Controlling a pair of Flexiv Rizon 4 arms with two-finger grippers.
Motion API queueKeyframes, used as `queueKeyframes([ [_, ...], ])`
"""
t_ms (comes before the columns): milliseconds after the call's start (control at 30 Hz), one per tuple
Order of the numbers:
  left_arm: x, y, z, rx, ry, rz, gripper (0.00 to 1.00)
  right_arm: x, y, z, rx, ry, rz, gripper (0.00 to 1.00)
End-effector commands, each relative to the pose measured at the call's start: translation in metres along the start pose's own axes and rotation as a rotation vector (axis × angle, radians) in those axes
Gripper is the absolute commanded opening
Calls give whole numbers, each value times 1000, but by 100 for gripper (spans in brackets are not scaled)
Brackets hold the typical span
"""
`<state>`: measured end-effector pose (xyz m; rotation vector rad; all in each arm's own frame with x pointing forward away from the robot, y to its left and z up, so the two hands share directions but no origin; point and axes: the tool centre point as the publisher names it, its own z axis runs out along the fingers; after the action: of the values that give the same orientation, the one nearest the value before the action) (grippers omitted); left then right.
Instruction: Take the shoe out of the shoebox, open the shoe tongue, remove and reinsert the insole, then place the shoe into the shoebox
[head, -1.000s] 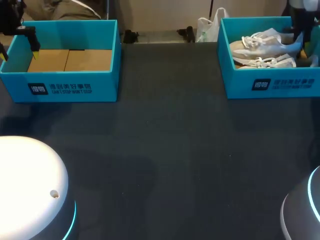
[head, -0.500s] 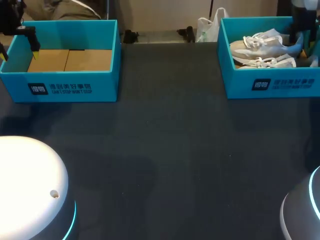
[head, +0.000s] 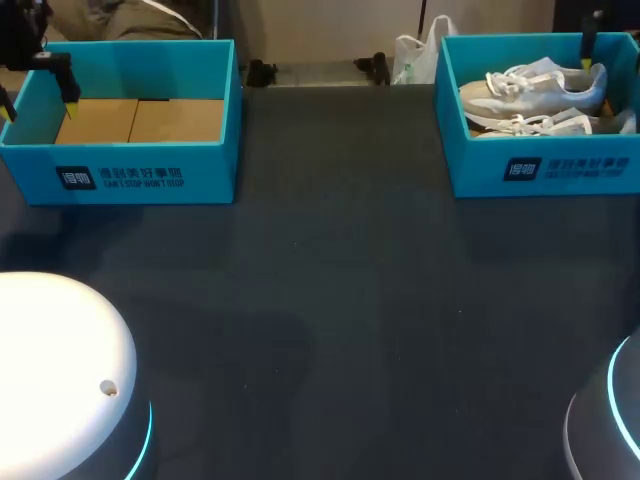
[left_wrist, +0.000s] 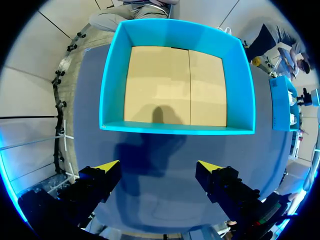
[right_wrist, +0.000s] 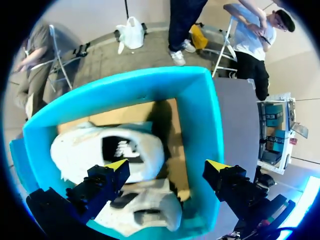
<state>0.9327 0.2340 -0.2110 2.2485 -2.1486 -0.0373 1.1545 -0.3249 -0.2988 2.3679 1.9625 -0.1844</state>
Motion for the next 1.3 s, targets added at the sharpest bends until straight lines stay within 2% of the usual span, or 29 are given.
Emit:
queueKeyframes([
  [33, 0, 1, 0, 1, -1, -1, 100, 10, -64, -43, -82, 5, -6, 100],
  [200, 0, 1, 0, 1, -1, -1, 100, 26, -95, -66, -88, 36, -12, 100],
  [467, 0, 1, 0, 1, -1, -1, 100, 40, -143, -93, -131, 61, 15, 100],
  [733, 0, 1, 0, 1, -1, -1, 100, 56, -186, -100, -168, 107, 1, 100],
  [1033, 0, 1, 0, 1, -1, -1, 100, 68, -217, -107, -190, 100, -16, 100],
  [1300, 0, 1, 0, 1, -1, -1, 100, 67, -224, -113, -186, 116, -11, 100],
])
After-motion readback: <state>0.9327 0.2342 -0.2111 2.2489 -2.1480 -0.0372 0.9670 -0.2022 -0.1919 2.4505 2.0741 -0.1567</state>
